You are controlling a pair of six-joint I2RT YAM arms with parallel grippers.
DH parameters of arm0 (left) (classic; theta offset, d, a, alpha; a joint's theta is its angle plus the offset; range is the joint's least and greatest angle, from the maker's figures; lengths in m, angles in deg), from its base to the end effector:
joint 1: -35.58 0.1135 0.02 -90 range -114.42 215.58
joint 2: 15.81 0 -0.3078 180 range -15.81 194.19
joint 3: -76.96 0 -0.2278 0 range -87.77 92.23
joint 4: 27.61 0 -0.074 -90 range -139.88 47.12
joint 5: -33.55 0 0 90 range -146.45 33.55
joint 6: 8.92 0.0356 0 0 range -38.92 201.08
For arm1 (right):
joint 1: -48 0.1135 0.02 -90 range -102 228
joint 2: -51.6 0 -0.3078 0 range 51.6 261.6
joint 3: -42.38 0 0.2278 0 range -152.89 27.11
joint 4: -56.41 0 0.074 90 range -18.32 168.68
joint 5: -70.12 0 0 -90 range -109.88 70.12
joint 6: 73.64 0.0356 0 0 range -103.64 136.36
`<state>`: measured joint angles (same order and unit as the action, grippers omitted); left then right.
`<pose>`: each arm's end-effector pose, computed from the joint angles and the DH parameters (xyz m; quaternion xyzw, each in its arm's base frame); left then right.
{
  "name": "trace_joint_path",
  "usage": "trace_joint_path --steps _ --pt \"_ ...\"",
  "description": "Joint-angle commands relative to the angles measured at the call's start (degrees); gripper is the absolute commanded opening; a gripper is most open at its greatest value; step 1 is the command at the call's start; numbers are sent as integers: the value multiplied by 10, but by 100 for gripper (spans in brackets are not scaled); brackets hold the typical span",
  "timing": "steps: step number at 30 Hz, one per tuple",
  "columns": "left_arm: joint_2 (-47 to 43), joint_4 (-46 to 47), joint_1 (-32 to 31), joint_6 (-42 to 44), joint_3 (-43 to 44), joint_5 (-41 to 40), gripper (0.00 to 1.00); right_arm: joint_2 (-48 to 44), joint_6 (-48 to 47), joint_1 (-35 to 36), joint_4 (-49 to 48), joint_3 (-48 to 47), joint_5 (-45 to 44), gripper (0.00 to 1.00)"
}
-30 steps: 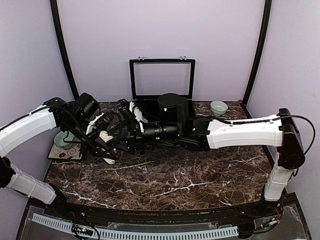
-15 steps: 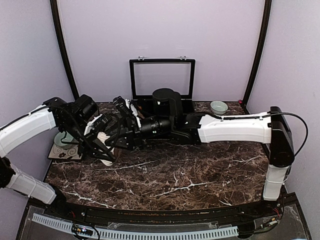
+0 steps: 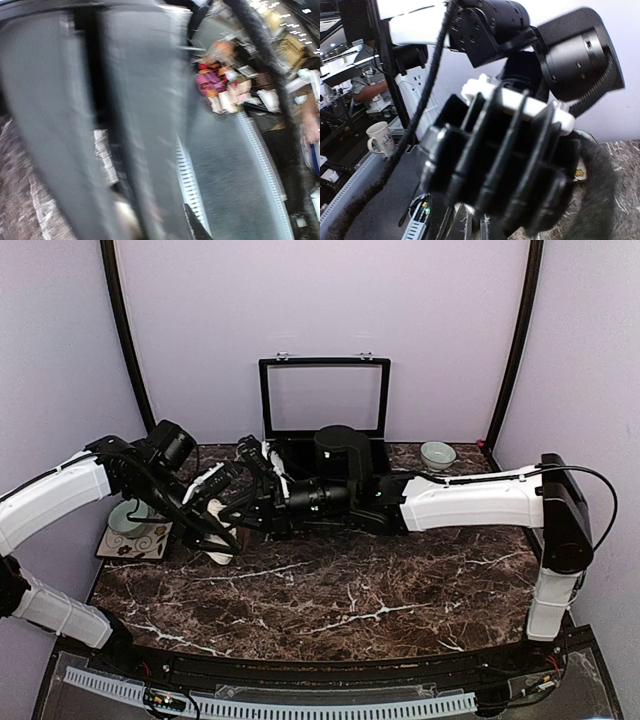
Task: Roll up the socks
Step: Roll the sock at the center of the board.
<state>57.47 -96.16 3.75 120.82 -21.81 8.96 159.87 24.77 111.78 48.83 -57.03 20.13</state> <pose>0.1534 -0.1333 0.3624 0.5872 0.5801 -0.5067 0.2491 0.1751 0.4074 0.3684 -0.5239 0.4838 0.5847 0.3868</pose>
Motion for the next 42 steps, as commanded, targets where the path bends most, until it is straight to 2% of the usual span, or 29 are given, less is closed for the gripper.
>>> trace_joint_path --steps 1,3,5,9,13,19,21,24,25,27,30,32,33,36,40,42 --pt "5 168 -13 -104 -9 -178 30 -6 -16 29 11 47 -149 0" --pt "4 215 -12 -127 -24 -322 31 -16 -14 29 12 69 -232 0" --pt "1 243 -12 -131 -37 -394 33 -21 -6 29 23 76 -323 0" --pt "-6 250 -13 -127 -47 -387 34 -5 54 33 81 37 -480 0" --pt "-7 252 -12 -114 -51 -412 30 9 125 39 73 17 -520 0" --pt "-11 267 -14 -102 -62 -478 26 39 172 49 114 -30 -547 0" --pt "-12 272 -15 -95 -65 -500 19 46 185 51 120 -40 -540 0" --pt "-12 270 -16 -86 -64 -511 0 50 194 55 121 -48 -533 0" --pt "-12 268 -16 -86 -63 -505 0 48 193 54 118 -45 -533 0" --pt "-13 255 -16 -84 -60 -459 0 34 185 54 98 -22 -529 1" --pt "-14 205 -15 -65 -49 -267 0 -1 146 49 22 49 -499 33" --pt "-13 151 -14 -39 -38 -130 0 -34 108 42 -58 110 -434 47" --pt "-10 124 -14 -17 -31 -75 0 -52 87 38 -97 141 -385 50" --pt "-3 70 -14 12 -13 24 0 -93 53 23 -193 208 -253 54" --pt "8 12 -15 61 16 92 0 -97 53 2 -188 190 -105 51" --pt "8 6 -15 64 16 107 0 -88 46 0 -170 159 -68 52"
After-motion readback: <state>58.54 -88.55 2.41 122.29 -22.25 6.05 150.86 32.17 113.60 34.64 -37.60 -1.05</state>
